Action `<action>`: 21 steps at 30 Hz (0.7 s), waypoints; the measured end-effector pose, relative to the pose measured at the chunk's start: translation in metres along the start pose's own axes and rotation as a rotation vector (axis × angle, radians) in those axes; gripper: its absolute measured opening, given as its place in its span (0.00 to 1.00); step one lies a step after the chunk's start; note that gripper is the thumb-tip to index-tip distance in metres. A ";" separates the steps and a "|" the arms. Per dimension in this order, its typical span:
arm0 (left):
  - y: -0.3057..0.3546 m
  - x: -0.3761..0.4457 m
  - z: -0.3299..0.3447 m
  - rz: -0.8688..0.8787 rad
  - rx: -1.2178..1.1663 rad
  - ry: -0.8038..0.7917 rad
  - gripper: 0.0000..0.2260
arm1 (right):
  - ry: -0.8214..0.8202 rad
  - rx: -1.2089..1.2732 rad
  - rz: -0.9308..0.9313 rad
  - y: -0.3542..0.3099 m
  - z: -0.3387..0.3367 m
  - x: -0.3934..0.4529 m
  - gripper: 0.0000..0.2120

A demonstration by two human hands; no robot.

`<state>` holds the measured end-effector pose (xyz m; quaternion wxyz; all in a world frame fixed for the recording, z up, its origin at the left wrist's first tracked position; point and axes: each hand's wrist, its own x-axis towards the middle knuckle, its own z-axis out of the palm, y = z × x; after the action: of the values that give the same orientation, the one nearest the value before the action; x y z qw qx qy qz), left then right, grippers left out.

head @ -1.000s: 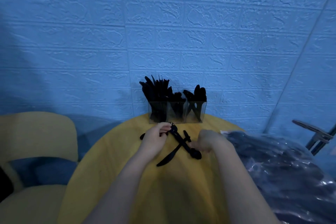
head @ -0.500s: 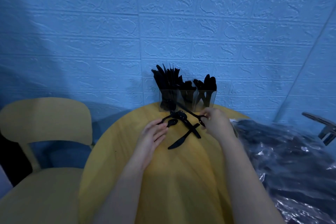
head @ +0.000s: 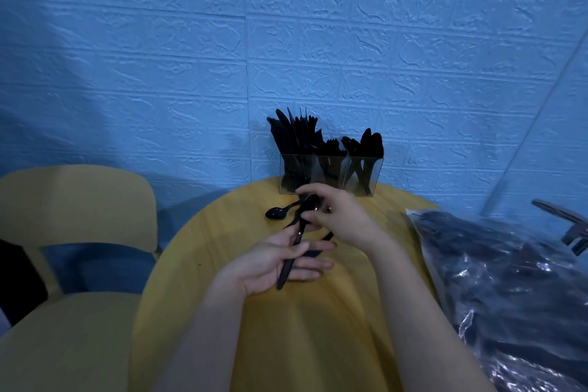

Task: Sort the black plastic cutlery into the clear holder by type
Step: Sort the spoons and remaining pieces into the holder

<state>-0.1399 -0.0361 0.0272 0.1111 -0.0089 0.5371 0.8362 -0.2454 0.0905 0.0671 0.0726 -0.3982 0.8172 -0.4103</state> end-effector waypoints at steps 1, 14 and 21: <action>-0.001 0.002 -0.001 0.022 -0.017 0.034 0.18 | 0.043 -0.011 0.009 0.002 0.001 0.001 0.18; -0.001 0.018 -0.020 0.252 -0.404 0.440 0.14 | 0.087 -0.440 0.531 0.048 0.007 0.001 0.14; -0.002 0.019 -0.022 0.245 -0.410 0.461 0.13 | 0.129 -0.321 0.588 0.048 -0.002 0.002 0.11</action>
<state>-0.1606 -0.0516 0.0138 -0.1191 -0.1554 0.3659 0.9098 -0.2763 0.1069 0.0337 0.0725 -0.1249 0.9542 -0.2620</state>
